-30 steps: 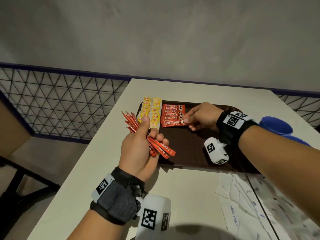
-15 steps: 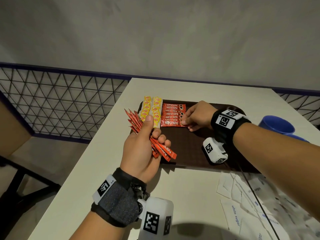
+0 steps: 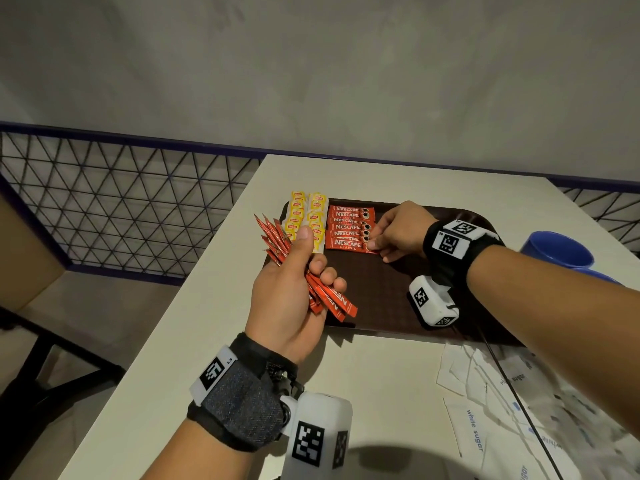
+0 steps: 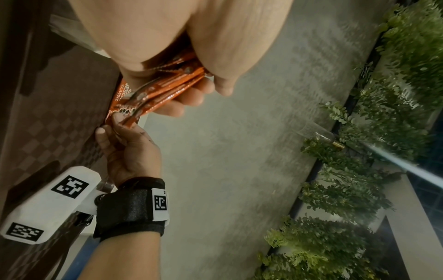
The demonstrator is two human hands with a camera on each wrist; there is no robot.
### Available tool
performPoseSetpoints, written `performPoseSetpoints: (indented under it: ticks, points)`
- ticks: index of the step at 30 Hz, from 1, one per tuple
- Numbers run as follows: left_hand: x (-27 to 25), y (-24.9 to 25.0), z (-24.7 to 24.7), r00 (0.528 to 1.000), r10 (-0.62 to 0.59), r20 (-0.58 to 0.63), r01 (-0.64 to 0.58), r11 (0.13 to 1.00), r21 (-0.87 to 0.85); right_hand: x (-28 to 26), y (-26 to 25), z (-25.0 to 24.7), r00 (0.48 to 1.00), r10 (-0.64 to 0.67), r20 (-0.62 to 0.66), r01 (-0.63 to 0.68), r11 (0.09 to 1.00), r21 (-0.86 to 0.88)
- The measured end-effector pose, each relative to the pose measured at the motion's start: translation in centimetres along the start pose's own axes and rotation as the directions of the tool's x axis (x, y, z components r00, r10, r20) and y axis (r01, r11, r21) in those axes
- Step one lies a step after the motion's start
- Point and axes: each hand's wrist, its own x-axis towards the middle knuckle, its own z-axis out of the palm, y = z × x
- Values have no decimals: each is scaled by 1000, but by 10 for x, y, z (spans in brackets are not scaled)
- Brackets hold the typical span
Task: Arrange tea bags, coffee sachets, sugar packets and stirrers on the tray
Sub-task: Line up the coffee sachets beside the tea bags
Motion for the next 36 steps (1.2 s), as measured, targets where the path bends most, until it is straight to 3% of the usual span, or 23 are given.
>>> performPoseSetpoints:
  ticks: [12,18,22,24,26,30,33,36]
  points:
    - [1,-1,-2,999,-29,19,29,1000,-4,-3,0,-7,1000,-14,-11,14,1000,10]
    - [0,1,-2,990,-101,94,107,992,-61,-54,-21,-17,957,-236,-167,252,964,82]
    - [1,1,-1,994,-59,88,70,991,-118,-127,-29,-5,919,-394,28,370,882,291]
    - [0,3,0,993,-64,102,79,986,-149,-157,-22,4,868,-470,159,417,865,277]
    - [-1,4,0,984,-101,149,120,985,-125,-170,-13,11,853,-482,200,449,873,188]
    - [-5,4,0,978,-100,186,121,987,-106,-170,-4,17,879,-475,31,459,864,205]
    - [-7,5,1,981,-72,180,96,987,-131,-173,-6,8,872,-490,10,460,825,329]
    - [-10,5,4,985,-21,169,23,1000,-10,-176,-10,-5,863,-506,-15,481,810,335]
